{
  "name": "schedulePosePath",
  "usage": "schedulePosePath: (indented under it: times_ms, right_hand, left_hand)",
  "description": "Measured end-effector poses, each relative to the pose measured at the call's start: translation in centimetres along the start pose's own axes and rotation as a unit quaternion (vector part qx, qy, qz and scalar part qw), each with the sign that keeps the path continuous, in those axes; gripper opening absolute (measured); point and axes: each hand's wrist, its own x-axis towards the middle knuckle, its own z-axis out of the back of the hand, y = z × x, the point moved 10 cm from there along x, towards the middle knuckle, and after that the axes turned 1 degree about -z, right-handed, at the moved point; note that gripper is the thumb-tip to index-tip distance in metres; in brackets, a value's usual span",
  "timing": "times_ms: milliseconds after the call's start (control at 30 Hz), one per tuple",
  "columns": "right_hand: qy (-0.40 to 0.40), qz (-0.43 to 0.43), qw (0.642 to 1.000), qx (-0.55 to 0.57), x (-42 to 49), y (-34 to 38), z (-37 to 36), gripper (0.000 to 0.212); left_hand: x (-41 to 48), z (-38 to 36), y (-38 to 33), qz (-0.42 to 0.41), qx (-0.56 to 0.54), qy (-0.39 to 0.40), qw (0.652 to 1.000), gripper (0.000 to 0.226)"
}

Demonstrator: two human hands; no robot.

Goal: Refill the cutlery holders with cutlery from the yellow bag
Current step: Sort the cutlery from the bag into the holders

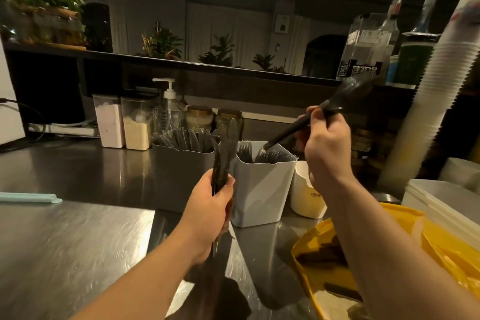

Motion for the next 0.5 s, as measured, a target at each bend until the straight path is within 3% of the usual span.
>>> schedulePosePath:
  times_ms: [100, 200, 333, 500]
  right_hand:
    - [0.047, -0.031, 0.995, -0.083, 0.9, -1.3, -2.3, 0.019]
    - [0.110, -0.095, 0.969, -0.200, 0.5, -4.2, -3.5, 0.024]
    - [0.131, -0.080, 0.938, -0.310, -0.3, -4.0, -3.3, 0.022]
    - [0.142, -0.056, 0.911, -0.383, -2.0, -2.7, -2.8, 0.052]
  left_hand:
    - [-0.6, -1.4, 0.4, 0.052, -0.081, 0.083, 0.992, 0.021]
    - [-1.0, -2.0, 0.2, 0.071, -0.123, 0.119, 0.983, 0.032]
    - [-1.0, -2.1, -0.9, 0.045, -0.121, 0.116, 0.985, 0.030]
    - [-1.1, -1.8, -0.9, 0.031, -0.077, 0.085, 0.993, 0.022]
